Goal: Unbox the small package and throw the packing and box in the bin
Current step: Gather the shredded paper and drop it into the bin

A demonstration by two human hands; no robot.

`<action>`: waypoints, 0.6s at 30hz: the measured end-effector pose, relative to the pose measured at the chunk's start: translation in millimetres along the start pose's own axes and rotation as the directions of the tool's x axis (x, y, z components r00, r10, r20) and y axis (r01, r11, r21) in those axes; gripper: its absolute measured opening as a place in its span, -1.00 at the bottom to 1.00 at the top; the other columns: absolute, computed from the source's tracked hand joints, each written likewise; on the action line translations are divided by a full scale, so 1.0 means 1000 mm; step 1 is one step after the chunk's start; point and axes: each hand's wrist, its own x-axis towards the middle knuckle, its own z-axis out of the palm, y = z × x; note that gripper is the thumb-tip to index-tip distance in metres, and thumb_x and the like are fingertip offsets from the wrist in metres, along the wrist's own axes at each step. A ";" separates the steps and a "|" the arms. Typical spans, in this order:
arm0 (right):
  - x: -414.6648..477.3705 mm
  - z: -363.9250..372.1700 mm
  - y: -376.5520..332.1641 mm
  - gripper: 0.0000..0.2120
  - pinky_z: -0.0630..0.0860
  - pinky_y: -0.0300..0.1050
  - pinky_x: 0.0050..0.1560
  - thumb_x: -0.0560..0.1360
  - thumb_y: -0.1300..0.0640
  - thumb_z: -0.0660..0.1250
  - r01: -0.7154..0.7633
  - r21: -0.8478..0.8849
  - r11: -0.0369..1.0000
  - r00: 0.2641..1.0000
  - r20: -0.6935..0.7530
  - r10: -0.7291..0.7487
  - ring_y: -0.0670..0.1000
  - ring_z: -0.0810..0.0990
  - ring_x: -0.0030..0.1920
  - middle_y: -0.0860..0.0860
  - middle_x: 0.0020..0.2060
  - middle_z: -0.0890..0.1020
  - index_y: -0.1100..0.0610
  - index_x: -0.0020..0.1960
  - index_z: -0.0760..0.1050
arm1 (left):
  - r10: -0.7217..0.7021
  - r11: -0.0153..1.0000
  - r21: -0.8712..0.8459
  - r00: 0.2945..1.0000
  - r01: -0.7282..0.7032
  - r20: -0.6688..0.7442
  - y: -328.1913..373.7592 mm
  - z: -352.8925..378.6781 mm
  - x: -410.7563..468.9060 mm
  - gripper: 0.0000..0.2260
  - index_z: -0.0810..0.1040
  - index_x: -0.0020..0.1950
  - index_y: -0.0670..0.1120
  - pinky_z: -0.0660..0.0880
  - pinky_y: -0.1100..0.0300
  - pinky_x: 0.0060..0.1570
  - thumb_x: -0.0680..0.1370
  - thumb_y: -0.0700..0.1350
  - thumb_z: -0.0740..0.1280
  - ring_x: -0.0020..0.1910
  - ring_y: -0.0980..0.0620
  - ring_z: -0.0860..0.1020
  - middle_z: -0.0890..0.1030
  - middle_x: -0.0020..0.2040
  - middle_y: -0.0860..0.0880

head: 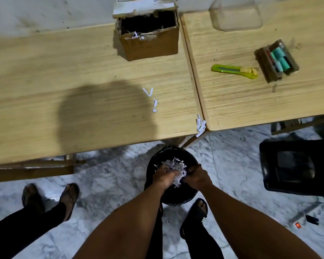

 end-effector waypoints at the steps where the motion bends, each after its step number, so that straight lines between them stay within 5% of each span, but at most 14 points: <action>1: 0.000 0.000 0.001 -0.56 0.55 -0.04 0.12 0.39 0.06 0.45 0.006 -0.005 1.000 1.000 0.000 -0.006 0.12 0.57 0.17 0.10 0.21 0.58 0.08 0.25 0.50 | 0.006 1.000 0.005 1.000 -0.006 0.000 -0.001 -0.001 0.001 -0.51 0.45 0.36 -0.06 0.47 0.14 0.15 0.48 0.03 0.45 0.25 -0.13 0.51 0.51 0.28 -0.06; 7: -0.010 -0.002 0.004 -0.64 0.56 0.06 0.15 0.44 0.03 0.39 0.043 -0.065 0.997 0.999 -0.005 -0.043 0.18 0.58 0.14 0.12 0.12 0.58 0.11 0.20 0.52 | 0.013 0.996 0.087 1.000 -0.013 -0.006 -0.001 -0.012 -0.011 -0.48 0.39 0.45 -0.08 0.38 0.19 0.21 0.54 0.06 0.37 0.34 -0.13 0.45 0.45 0.40 -0.13; 12: -0.044 -0.023 -0.003 -0.69 0.59 -0.05 -0.04 0.45 -0.06 0.33 0.200 -0.202 0.959 0.974 -0.064 -0.217 0.15 0.62 0.03 0.09 0.00 0.64 0.08 0.12 0.58 | 0.060 0.977 0.205 0.998 -0.058 -0.005 0.012 -0.035 -0.051 -0.50 0.42 0.41 -0.07 0.39 0.22 0.19 0.53 0.08 0.37 0.30 -0.08 0.46 0.46 0.38 -0.10; 18: -0.100 -0.076 -0.032 -0.77 0.47 -0.10 -0.19 0.48 -0.07 0.20 0.495 -0.401 0.771 0.798 -0.141 -0.586 0.14 0.64 -0.07 0.06 -0.13 0.68 -0.04 0.02 0.56 | 0.191 0.886 0.423 0.981 -0.191 0.043 0.044 -0.065 -0.120 -0.61 0.53 0.29 -0.07 0.46 0.18 0.18 0.53 0.09 0.35 0.23 -0.03 0.52 0.54 0.27 -0.05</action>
